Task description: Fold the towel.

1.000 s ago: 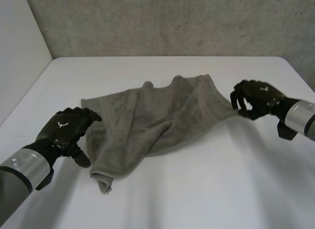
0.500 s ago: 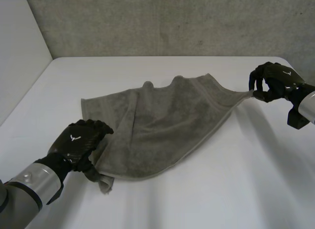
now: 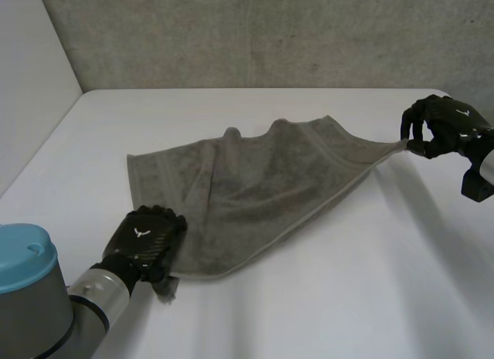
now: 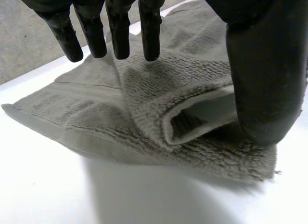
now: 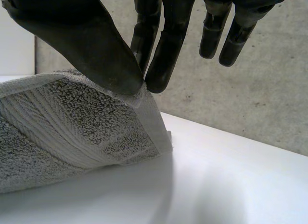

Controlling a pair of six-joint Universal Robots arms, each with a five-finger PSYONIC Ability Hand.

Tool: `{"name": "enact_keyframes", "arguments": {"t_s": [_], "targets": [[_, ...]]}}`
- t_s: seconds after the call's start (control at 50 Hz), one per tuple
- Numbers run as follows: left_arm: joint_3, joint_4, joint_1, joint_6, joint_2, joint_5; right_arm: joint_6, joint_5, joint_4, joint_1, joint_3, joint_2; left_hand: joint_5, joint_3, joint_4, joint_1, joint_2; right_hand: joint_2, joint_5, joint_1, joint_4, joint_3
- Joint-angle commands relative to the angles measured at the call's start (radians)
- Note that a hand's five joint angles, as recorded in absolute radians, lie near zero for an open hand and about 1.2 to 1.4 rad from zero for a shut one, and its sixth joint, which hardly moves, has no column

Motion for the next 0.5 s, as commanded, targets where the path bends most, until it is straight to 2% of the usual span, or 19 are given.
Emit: {"name": "enact_keyframes", "arguments": {"t_s": [0.02, 0.5], "targets": [[0.017, 0.024, 0.002, -0.003, -0.013, -0.007, 0.000, -0.009, 0.001, -0.034, 0.000, -0.011, 0.027, -0.049, -0.055, 0.038, 0.036, 0.116, 0.083, 0.122, -0.071, -0.052], [0.057, 0.032, 0.016, -0.004, -0.020, -0.007, 0.006, -0.011, 0.009, -0.081, -0.002, -0.040, 0.042, -0.049, -0.055, 0.052, 0.050, 0.116, 0.083, 0.122, -0.071, -0.052]]}}
